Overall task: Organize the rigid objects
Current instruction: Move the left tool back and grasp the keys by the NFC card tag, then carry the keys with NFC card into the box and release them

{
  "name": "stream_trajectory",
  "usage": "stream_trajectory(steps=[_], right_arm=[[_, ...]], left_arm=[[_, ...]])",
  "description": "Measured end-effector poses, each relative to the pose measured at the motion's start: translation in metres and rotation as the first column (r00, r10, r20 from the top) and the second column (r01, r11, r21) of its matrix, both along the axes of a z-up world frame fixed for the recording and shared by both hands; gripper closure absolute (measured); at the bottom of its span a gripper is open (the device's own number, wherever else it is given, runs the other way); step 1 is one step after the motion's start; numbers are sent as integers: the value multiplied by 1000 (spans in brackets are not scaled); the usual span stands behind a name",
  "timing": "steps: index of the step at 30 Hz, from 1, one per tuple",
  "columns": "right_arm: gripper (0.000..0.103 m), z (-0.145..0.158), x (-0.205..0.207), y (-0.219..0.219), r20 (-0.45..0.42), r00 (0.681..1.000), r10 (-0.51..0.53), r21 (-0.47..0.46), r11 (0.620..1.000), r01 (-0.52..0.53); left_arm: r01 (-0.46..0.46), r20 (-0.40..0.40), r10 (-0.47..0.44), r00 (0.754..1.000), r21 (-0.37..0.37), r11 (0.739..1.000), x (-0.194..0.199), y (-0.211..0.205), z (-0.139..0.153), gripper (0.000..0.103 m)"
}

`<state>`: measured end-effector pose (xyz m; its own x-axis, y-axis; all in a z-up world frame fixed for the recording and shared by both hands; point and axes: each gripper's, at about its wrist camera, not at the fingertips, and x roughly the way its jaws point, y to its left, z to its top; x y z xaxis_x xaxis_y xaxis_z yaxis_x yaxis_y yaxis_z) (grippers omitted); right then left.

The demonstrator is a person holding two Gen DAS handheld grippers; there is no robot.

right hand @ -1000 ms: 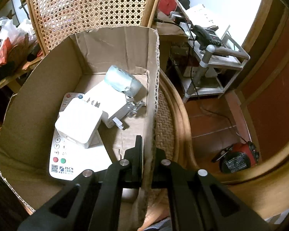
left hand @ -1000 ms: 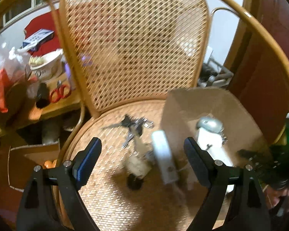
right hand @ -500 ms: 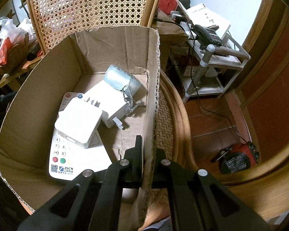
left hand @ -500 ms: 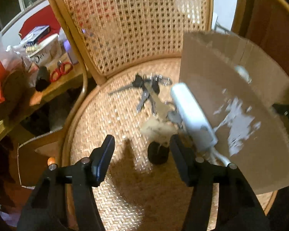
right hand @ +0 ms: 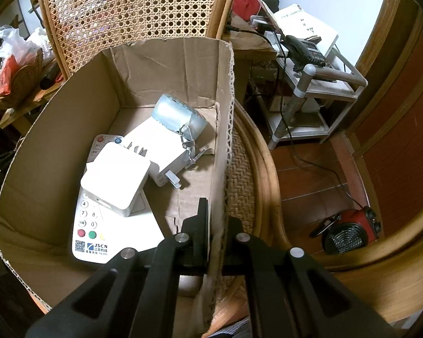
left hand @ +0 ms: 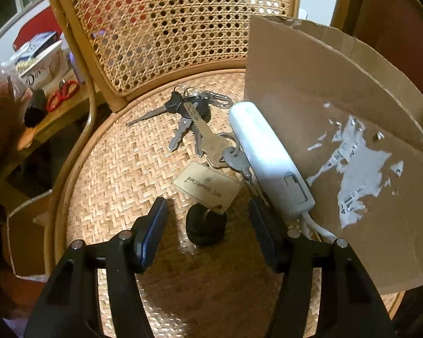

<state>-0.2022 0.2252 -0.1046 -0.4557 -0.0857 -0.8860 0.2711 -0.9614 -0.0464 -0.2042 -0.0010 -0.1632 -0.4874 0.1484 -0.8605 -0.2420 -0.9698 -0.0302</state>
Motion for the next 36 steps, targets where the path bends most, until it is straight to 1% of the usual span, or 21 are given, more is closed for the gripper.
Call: stream_trajectory(steps=[1,2,5,7,13,15,20,21,24,27,30,33,36], right_arm=[[97,0,0,0,-1,1000,1,1,1000,-1],[97,0,0,0,0,1000,1,1,1000,-1],[97,0,0,0,0,1000,0,1,1000,0],[97,0,0,1,0,1000,1,1,1000,-1],[97,0,0,1,0,1000,1,0,1000,-1],[97,0,0,1,0,1000,1,1,1000,-1],[97,1,0,0,0,1000,0,1,1000,0],[97,1,1,-1,-1,1000,1,2,1000,-1],[97,0,0,0,0,1000,0,-1,1000,0],[97,1,0,0,0,1000,0,0,1000,0],[97,1,0,0,0,1000,0,-1,1000,0],[97,1,1,0,0,1000,1,1,1000,-1],[97,1,0,0,0,1000,1,1,1000,-1]], left_arm=[[3,-4,-3,1000,-3,1000,0,0,1,65],[5,-5,-5,1000,-8,1000,-1,0,2,77],[-3,1,3,1000,5,1000,-2,-2,3,77],[-8,-3,8,1000,0,1000,-3,-4,6,77],[-13,-74,15,997,23,1000,-1,-7,37,77],[-6,-94,10,995,41,999,1,-7,47,77],[13,-130,-6,991,49,999,2,4,66,77],[15,-141,-6,990,60,998,1,5,71,77],[32,-182,-17,983,80,996,6,14,88,77],[47,-224,-28,974,80,996,12,22,107,77],[82,-255,-56,965,96,992,20,35,124,77],[127,-257,-96,962,107,986,26,51,129,77],[164,-239,-132,962,119,979,28,68,125,77]])
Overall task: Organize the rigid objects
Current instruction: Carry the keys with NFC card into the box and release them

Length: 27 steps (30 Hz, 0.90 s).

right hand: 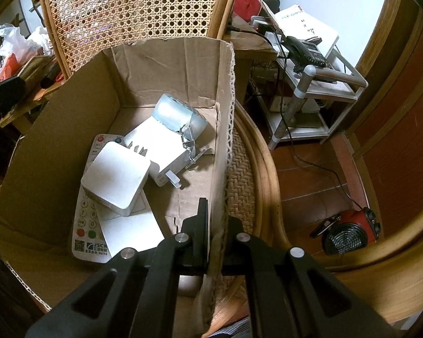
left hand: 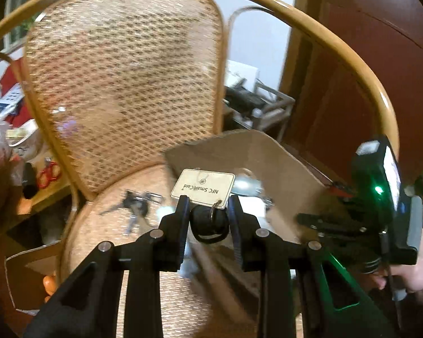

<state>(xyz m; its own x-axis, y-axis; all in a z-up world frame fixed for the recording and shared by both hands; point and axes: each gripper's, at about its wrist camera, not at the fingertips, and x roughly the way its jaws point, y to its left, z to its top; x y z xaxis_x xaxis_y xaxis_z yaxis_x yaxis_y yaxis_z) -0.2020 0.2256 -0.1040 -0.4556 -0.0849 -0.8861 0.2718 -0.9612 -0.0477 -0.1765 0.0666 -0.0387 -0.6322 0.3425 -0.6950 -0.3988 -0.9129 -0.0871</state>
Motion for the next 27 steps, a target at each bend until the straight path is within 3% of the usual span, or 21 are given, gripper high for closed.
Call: stream_trajectory(steps=[9,18,21,22,23,27], right_arm=[[97,1,0,-1,0,1000,3,1,1000,-3],[97,1,-1,-2,0,1000,3,1,1000,-3],[97,2,-1,-3,1,1000,4,2,1000,-4],[97,1,-1,-2,0,1000,4,2,1000,-4],[97,1,-1,-3,0,1000,4,1,1000,-4],[97,2,-1,-3,0,1000,4,2,1000,-4]], left_arm=[[73,65,-72,995,-14,997,7,40,-26,77],[78,95,-76,993,-16,997,6,42,-34,77],[73,79,-71,994,-19,997,8,38,-31,63],[66,66,-65,996,-22,998,9,35,-29,48],[49,44,-48,998,-12,999,10,31,-25,41],[-15,25,14,1000,24,1000,3,9,-14,41]])
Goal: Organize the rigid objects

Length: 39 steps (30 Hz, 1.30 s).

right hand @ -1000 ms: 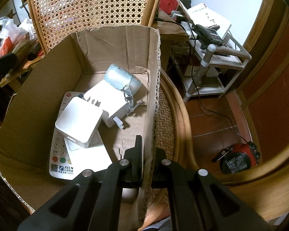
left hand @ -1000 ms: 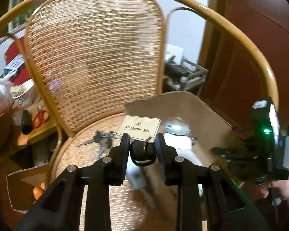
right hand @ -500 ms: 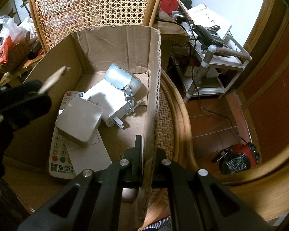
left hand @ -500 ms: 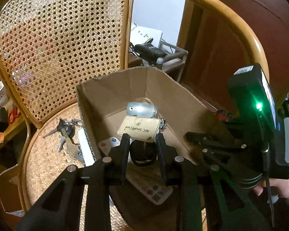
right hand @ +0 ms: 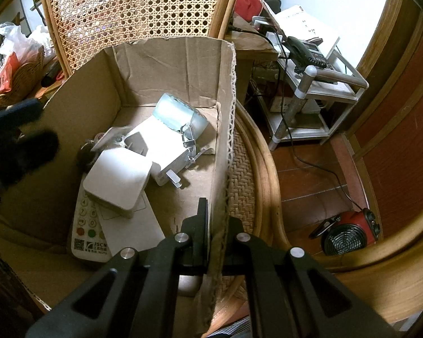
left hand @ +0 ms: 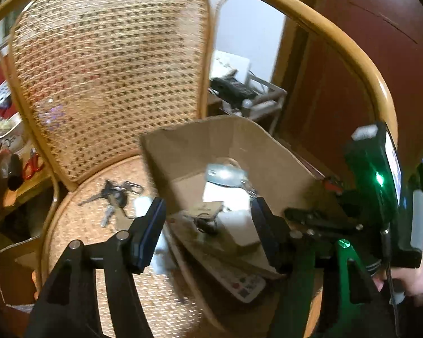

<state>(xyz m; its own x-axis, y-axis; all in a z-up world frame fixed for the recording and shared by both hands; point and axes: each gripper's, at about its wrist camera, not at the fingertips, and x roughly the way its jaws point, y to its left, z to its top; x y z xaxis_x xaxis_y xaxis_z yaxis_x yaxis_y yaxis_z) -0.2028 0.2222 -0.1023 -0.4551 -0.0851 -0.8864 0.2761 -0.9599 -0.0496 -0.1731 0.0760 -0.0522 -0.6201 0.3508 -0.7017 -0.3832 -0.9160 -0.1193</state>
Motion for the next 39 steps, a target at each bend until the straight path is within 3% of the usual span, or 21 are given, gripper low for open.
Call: stream_trajectory(steps=[9,15,24,39], right_arm=[[97,0,0,0,0,1000,0,0,1000,0],[97,0,0,1,0,1000,0,0,1000,0],[96,-1,-1,0,1,1000,0,0,1000,0],[97,0,3,7,-11,999,-31,68,997,32]], left_arm=[[-169,-2,169,986,-49,984,-28,-56,-7,41],[-225,35,229,973,-86,971,-39,-77,-23,41],[-162,126,182,975,-156,974,-46,-64,-68,41],[-108,220,127,967,-95,990,-57,-48,-89,44]])
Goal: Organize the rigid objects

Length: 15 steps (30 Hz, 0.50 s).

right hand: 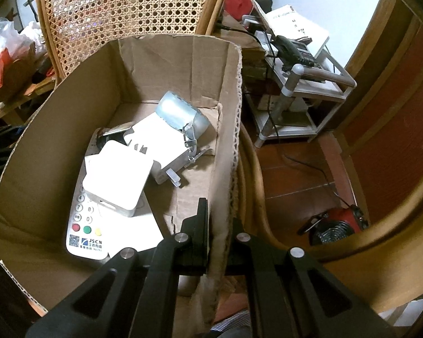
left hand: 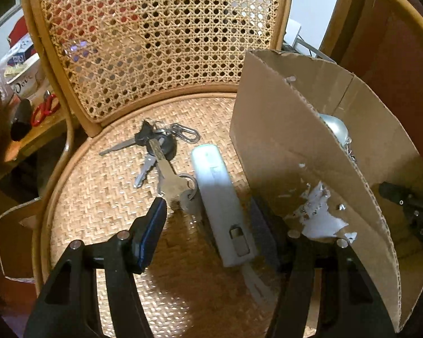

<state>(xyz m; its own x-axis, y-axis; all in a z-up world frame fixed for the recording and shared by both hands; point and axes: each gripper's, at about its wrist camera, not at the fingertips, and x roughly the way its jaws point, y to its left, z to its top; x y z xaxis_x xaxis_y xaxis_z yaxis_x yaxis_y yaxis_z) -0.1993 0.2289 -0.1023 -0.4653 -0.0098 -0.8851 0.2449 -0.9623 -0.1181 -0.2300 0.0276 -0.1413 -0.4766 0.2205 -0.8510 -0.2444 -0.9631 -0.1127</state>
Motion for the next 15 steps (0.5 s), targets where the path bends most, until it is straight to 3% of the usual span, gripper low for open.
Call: stream_trajectory(steps=[11,15], right_arm=[[96,0,4,4,1,1000,-6,17,1000,6],[95,0,4,4,0,1000,-6,17,1000,6]], left_arm=[[-20,57,20,998,13,1000,-13,1,-21,44],[-32,38,35,999,-59,998,-15,7,-30,44]])
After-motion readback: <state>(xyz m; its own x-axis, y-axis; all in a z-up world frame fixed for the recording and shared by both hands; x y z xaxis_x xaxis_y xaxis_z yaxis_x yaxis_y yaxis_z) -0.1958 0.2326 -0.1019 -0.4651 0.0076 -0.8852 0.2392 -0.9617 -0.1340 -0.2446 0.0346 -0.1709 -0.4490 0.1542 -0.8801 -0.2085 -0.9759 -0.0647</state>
